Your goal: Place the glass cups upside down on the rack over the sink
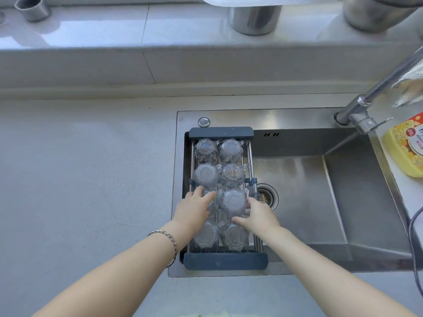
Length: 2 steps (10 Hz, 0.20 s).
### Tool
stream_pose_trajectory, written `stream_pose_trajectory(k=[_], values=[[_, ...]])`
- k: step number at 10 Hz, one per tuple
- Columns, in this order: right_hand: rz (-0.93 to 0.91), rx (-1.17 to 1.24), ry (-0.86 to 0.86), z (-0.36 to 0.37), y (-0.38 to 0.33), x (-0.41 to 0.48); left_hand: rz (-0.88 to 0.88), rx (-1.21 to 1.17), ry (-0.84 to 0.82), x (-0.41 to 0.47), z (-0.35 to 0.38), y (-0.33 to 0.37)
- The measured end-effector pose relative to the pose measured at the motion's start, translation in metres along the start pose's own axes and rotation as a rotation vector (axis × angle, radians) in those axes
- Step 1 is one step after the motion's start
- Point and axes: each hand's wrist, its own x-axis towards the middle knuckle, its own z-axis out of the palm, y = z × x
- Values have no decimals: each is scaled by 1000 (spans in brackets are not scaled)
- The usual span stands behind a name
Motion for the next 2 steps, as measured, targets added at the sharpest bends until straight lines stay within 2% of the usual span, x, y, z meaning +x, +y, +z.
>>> stream_pose_trajectory(k=[1,2], values=[[-54,-147,-92,-18,-2,-6,-22,-1,-37,-3,-14,1],[-61,-320,-143,-46,-15,-14,-3,153,37,-3,-49,11]])
